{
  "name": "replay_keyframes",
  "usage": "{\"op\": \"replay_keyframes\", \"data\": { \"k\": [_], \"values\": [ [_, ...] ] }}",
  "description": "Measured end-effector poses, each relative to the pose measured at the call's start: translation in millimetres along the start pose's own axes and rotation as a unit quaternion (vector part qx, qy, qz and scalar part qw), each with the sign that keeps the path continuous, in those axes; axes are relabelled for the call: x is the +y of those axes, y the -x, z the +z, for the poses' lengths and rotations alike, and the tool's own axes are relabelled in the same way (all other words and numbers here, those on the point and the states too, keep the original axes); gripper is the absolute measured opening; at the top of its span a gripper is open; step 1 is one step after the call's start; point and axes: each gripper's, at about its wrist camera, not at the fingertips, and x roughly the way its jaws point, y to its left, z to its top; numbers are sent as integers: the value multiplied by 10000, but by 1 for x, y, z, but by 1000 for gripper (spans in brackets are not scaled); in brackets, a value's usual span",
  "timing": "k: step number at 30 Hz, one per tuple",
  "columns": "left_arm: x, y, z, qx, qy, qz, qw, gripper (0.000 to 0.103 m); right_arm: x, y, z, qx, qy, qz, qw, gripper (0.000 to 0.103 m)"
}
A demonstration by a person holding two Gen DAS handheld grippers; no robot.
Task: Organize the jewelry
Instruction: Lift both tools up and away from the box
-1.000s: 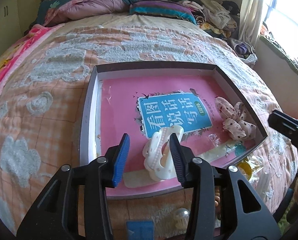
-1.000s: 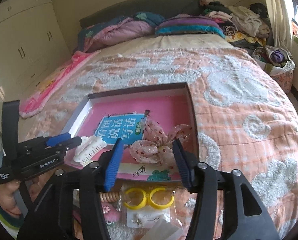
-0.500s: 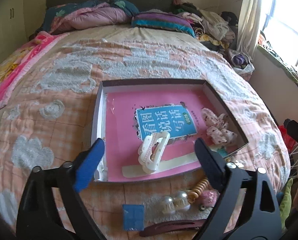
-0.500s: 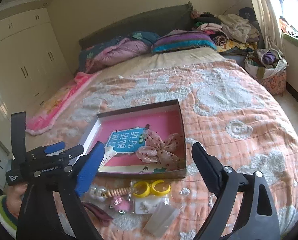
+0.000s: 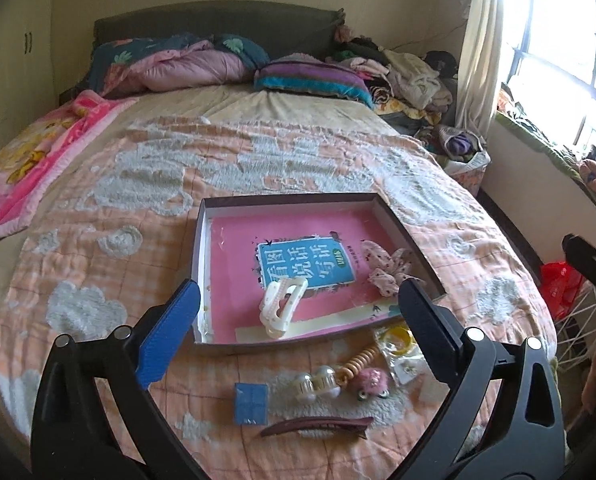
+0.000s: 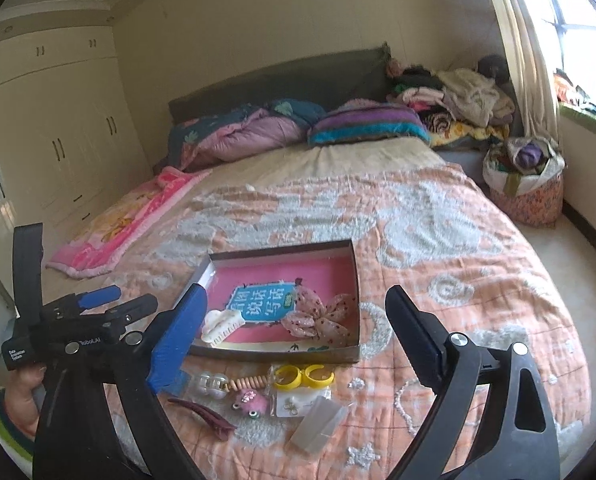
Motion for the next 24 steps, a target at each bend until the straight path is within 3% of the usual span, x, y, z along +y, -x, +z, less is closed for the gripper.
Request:
{"op": "replay_keyframes", "data": {
  "k": [6,9,12,24],
  "values": [
    [-12,25,0,-90,-68,-125,9999,93,7,44,8,-401,192,86,9990,91],
    [-21,40,1,-173,-123,-198,9996,93,10,69,13,-644,282,130,9974,98],
    [-32,54,0,-280,-217,-237,9991,93,11,92,14,-862,359,148,9955,99],
    [-48,81,-26,-190,-415,-264,9986,93,12,119,-1,-781,466,102,9958,99]
  ]
}}
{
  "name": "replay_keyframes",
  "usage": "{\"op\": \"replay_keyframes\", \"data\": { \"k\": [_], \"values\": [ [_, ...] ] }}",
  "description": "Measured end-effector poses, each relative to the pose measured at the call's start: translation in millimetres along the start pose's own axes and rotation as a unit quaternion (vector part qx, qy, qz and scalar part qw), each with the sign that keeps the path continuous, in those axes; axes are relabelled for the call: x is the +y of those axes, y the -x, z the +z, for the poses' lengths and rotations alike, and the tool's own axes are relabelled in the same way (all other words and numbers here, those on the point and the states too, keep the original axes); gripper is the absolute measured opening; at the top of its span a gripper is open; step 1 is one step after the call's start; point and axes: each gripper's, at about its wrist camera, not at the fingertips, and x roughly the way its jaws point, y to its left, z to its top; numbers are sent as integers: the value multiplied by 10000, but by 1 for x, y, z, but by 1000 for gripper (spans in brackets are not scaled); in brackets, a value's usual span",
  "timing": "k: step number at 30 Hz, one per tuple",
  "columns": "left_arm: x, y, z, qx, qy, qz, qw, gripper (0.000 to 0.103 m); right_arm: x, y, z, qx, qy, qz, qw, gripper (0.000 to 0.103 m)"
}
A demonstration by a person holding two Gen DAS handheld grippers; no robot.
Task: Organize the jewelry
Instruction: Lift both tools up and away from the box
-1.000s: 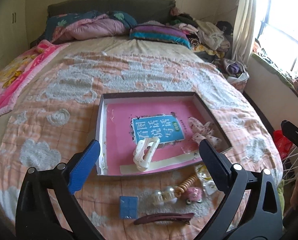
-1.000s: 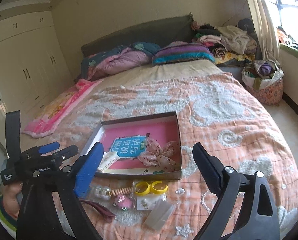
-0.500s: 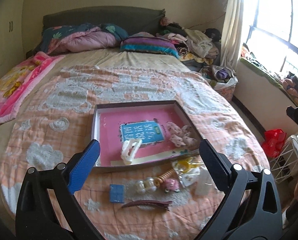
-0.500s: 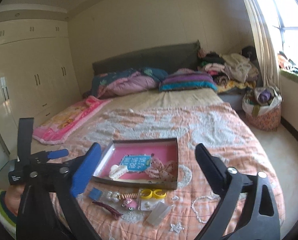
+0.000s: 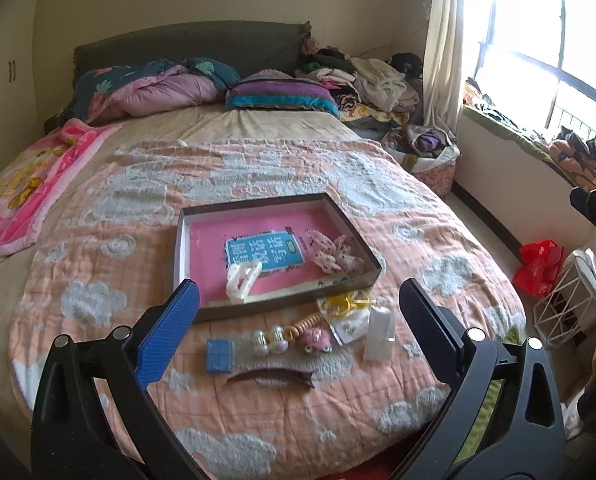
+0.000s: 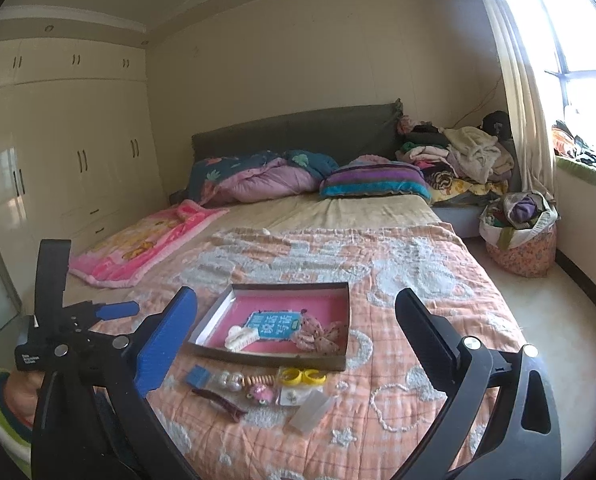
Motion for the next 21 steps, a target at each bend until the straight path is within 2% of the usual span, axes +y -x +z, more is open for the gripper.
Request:
{"op": "replay_keyframes", "data": {
  "k": [13,21],
  "values": [
    [3,9,-29,111,264,69,9996,93,1,-5,-31,364,-16,38,9993,99],
    [7,-1,-50,400,316,195,9985,93,-8,-13,-50,644,-69,-46,9979,99]
  ]
}}
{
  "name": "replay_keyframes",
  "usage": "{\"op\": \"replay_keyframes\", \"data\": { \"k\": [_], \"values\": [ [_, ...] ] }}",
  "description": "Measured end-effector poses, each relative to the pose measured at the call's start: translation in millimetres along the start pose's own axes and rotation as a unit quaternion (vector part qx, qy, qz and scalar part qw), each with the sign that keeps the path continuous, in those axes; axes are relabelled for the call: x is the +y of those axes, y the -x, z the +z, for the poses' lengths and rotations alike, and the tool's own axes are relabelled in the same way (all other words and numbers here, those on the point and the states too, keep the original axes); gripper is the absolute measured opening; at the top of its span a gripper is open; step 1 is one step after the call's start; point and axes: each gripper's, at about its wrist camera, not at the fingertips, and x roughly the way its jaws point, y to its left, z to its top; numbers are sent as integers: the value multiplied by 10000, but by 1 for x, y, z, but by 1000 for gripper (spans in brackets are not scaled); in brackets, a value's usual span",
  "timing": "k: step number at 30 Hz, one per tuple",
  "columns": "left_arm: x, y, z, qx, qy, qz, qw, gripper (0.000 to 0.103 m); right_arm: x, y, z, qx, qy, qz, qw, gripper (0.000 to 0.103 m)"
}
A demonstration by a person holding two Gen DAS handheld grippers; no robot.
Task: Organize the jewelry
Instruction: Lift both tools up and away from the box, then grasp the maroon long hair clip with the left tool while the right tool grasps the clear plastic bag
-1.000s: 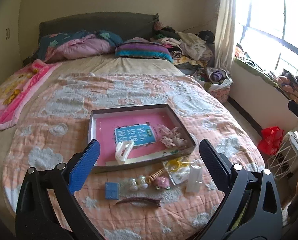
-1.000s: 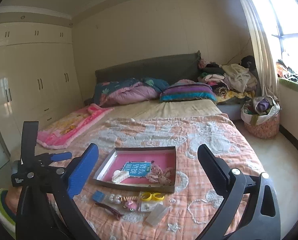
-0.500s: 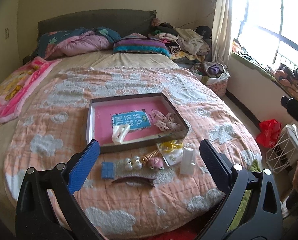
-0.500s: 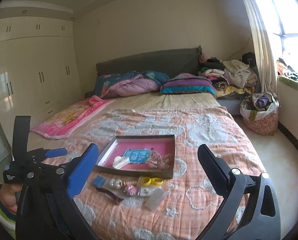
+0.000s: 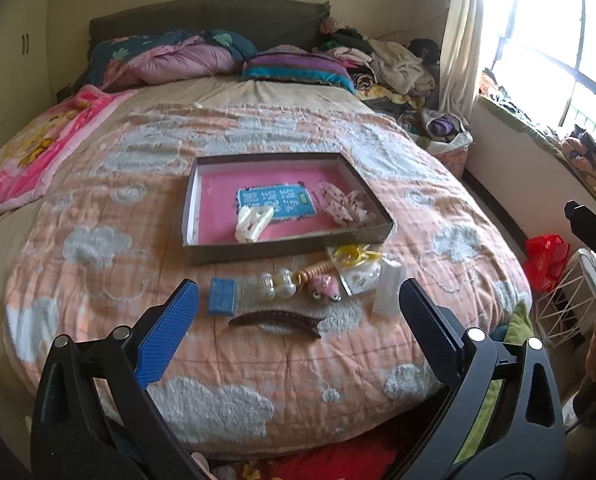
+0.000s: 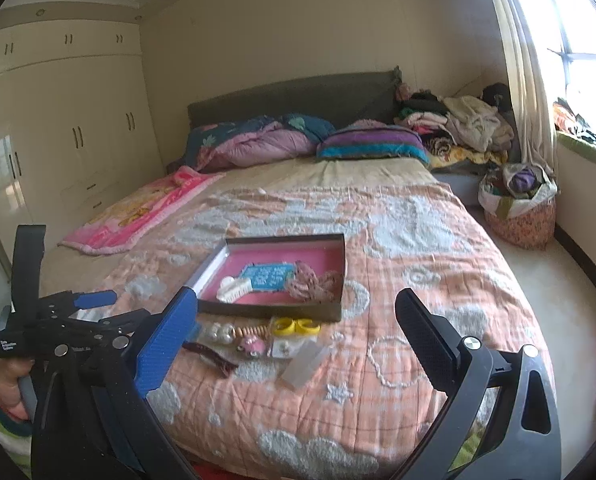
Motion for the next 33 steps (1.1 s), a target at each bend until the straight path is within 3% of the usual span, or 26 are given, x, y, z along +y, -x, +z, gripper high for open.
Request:
{"op": "replay_keyframes", "data": {
  "k": [9,12,20,30,33],
  "values": [
    [-3,-37,-38,705,-9,-145,9974,93,-5,-34,-32,669,12,-15,9978,99],
    [0,-43,-46,766,97,-231,9967,93,-7,-43,-43,811,-104,83,9966,99],
    [9,-63,-56,1023,350,-397,9933,93,-12,-56,-54,1023,-198,138,9945,99],
    [16,-107,-60,1487,765,-830,9824,93,-33,-88,-70,1446,-303,70,9890,99],
    [19,-120,-57,1541,1004,-936,9785,89,-38,-97,-74,1537,-337,32,9875,99]
  ]
}}
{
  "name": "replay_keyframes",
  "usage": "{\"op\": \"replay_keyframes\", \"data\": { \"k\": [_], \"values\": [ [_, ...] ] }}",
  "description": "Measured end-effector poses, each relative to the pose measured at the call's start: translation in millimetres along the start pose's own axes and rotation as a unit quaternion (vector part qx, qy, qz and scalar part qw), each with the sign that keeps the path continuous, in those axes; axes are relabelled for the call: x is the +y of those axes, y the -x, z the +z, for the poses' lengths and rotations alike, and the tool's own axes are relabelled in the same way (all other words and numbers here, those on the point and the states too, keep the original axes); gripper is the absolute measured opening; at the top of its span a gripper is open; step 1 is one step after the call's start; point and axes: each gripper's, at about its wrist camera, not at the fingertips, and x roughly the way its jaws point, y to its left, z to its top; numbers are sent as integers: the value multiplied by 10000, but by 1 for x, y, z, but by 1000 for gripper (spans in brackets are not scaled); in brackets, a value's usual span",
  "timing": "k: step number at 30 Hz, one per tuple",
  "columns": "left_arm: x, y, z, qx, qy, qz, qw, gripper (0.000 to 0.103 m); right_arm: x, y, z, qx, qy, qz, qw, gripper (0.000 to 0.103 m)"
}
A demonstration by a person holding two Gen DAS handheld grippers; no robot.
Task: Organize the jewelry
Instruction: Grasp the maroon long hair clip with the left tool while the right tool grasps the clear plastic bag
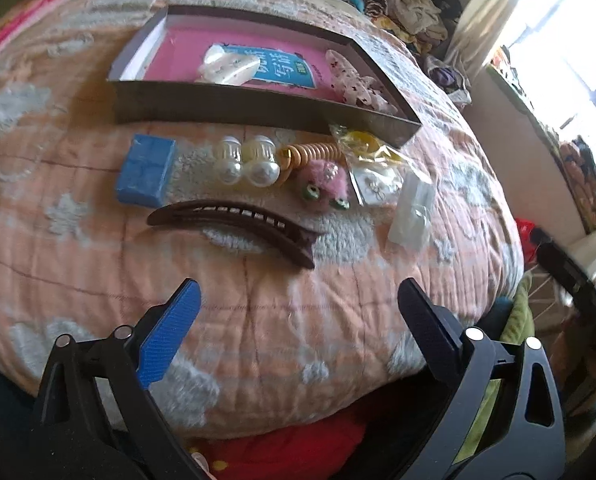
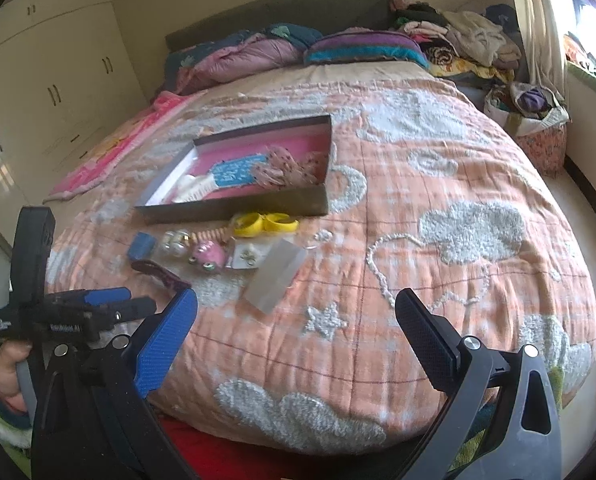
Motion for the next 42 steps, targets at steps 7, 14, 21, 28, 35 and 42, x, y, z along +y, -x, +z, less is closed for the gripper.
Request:
{"op": "replay_keyframes", "data": {
  "k": [7,14,21,28,35,42],
  "values": [
    [18,-20,17,4,784,-22,9969,77,-9,-20,4,133,-135,-10,9998,99],
    [31,-26,26,-42,1393,161,9901,67,2,-52,9,366,-16,35,9993,98],
    [40,-22,24,-74,1363,470,9895,28,5,-96,13,743,-360,203,9964,70],
    [40,-16,16,-120,1165,285,9927,18,8,-114,4,865,-524,346,9943,38],
    [25,-10,11,-83,828,114,9965,11,-3,-90,-3,626,-635,308,9955,30],
    [7,-6,2,-69,490,21,9988,5,-19,-57,-8,319,-780,170,9963,29]
  ]
}}
